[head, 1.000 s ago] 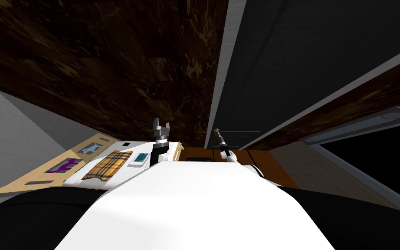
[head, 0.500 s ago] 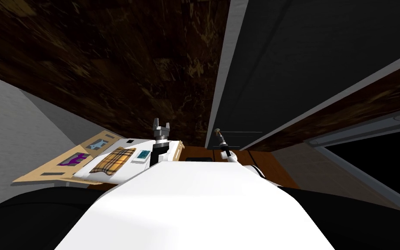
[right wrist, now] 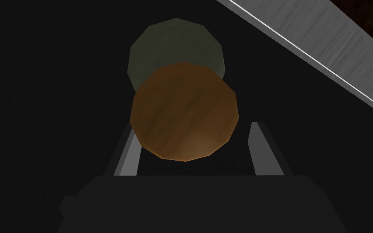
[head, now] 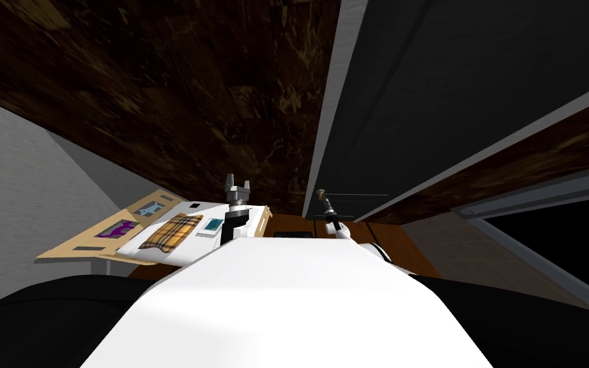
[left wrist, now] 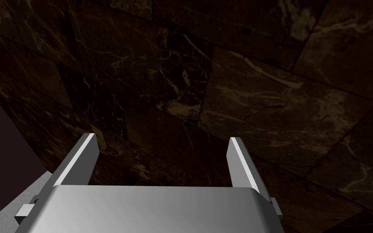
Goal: Pull the door open
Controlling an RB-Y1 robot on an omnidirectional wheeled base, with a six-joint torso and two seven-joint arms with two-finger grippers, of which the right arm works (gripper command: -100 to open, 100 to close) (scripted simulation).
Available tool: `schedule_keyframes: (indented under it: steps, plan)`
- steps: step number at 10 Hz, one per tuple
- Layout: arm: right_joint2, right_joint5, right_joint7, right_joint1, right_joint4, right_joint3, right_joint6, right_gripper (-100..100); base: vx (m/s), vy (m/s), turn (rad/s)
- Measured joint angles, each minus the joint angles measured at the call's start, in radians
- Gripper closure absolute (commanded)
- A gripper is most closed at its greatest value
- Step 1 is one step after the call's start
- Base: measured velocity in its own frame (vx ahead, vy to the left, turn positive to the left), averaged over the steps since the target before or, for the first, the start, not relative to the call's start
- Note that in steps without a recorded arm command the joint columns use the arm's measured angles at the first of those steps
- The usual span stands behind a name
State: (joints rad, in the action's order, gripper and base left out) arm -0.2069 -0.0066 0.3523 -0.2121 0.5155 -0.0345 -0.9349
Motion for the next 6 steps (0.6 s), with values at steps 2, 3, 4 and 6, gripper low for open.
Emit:
schedule_keyframes:
  steps: [2,3,4,6]
  plan:
    - [-0.003,-0.027,-0.047,-0.028,-0.052,0.0,-0.022,100,-0.034,-0.009,0.02]
    - [-0.005,-0.029,-0.058,-0.018,-0.042,-0.002,-0.025,100,0.0,0.0,0.0]
    - [-0.006,-0.028,-0.063,0.005,-0.003,-0.004,-0.009,100,-0.024,0.0,0.079]
    - [-0.014,-0.056,-0.108,0.003,-0.012,-0.005,-0.01,100,-0.05,-0.02,0.1]
